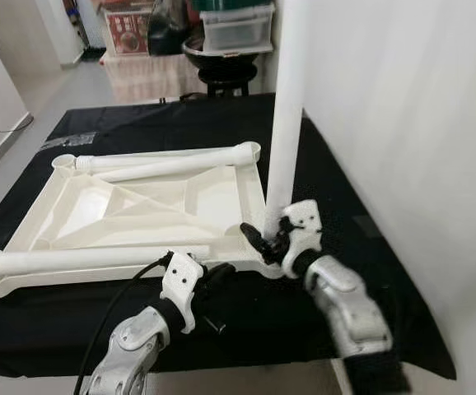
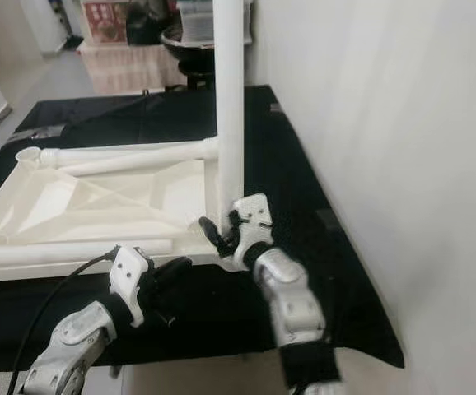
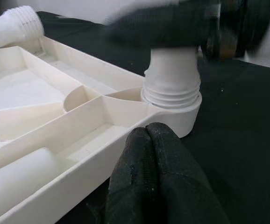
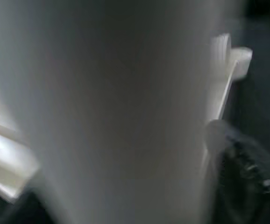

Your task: Building children table

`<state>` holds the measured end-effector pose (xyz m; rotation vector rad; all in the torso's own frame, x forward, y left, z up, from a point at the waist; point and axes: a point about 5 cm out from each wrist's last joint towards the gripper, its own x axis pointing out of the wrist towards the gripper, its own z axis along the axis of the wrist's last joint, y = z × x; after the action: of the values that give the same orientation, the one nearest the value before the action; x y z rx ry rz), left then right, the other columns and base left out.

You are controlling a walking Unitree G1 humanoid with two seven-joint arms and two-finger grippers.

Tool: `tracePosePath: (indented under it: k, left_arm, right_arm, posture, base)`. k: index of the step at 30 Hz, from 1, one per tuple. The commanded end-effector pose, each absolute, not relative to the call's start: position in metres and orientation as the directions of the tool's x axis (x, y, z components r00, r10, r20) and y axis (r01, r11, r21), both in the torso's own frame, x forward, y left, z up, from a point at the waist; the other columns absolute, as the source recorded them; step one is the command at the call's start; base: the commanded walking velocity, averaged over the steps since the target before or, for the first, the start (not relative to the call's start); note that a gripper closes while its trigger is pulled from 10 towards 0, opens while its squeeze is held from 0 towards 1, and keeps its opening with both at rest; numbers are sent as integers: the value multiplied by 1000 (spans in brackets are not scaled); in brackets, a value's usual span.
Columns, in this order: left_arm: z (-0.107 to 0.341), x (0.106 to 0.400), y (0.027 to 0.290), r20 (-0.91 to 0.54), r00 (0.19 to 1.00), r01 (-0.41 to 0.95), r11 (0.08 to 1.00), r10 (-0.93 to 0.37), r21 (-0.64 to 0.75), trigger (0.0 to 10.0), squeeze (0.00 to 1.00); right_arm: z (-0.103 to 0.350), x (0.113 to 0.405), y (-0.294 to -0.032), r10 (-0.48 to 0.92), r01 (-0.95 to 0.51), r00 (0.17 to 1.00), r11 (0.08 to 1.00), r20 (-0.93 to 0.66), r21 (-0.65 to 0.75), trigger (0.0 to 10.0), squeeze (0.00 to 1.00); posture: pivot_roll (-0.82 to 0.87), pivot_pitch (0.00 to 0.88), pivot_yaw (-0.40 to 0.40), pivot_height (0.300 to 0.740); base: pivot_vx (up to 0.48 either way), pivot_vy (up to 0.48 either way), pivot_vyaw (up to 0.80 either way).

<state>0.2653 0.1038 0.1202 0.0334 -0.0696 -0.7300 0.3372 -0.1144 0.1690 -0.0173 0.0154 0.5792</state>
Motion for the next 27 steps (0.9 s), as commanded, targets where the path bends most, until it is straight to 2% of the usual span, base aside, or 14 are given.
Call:
tracePosePath:
  k: [1,2,3,5,6,7,9,11,12,15,16,17,22,27]
  left_arm:
    - [118,265,103,41,742,667,743,-669,50,10000,0]
    - [118,265,102,42,742,667,743,-669,53,10000,0]
    - [118,265,102,42,742,667,743,-669,53,10000,0]
    - [118,265,102,43,742,667,743,-669,56,10000,0]
    - [118,264,101,43,743,666,744,-668,59,10000,0]
    - [118,264,101,43,743,666,744,-668,59,10000,0]
    - [118,262,100,42,740,668,741,-671,69,10000,0]
    - [118,262,100,42,740,668,741,-671,69,10000,0]
    - [118,261,100,41,738,670,739,-674,75,10000,0]
    - [118,261,100,41,738,670,739,-674,75,10000,0]
    - [118,260,100,40,737,670,737,-675,86,10000,0]
    - [118,259,99,40,737,670,737,-675,94,10000,0]
    - [117,257,99,40,737,668,737,-674,101,10000,0]
    - [118,253,100,43,734,671,734,-677,107,10000,0]
  right_arm:
    - [176,341,-112,612,-612,791,791,-5,-25,10000,824]
    - [182,345,-116,660,-659,751,750,-6,-57,10000,0]
    - [182,345,-116,660,-659,751,750,-6,-57,10000,0]
    - [187,347,-121,703,-701,711,707,-17,-94,10000,0]
    - [190,349,-125,751,-750,658,649,-49,-127,10000,0]
    - [190,349,-125,751,-750,658,649,-49,-127,10000,0]
    - [187,351,-132,816,-828,557,531,-154,-179,10000,0]
    - [187,351,-132,816,-828,557,531,-154,-179,10000,0]
    - [184,352,-134,838,-861,506,476,-205,-182,10000,0]
    - [184,352,-134,838,-861,506,476,-205,-182,10000,0]
    - [182,355,-137,845,-879,475,444,-246,-175,10000,0]
    - [179,359,-141,847,-890,456,429,-273,-157,0,0]
    - [176,363,-146,847,-895,445,425,-291,-135,0,0]
    - [169,361,-166,838,-888,460,445,-294,-117,0,0]
  posture:
    - [-81,85,16,740]
    - [-79,81,10,740]
    - [-79,81,10,740]
    - [-79,81,9,740]
    - [-78,80,7,740]
    - [-78,80,7,740]
    - [-73,77,5,740]
    - [-73,77,5,740]
    - [-73,77,5,740]
    - [-73,77,5,740]
    - [-73,77,5,740]
    - [-59,72,5,740]
    - [-59,72,5,740]
    - [-79,78,15,740]
  base:
    - [0,0,0]
    - [0,0,0]
    - [0,0,0]
    - [0,0,0]
    - [0,0,0]
    - [0,0,0]
    - [0,0,0]
    - [0,0,0]
    - [0,0,0]
    - [0,0,0]
    - [0,0,0]
    - [0,0,0]
    - [0,0,0]
    - [0,0,0]
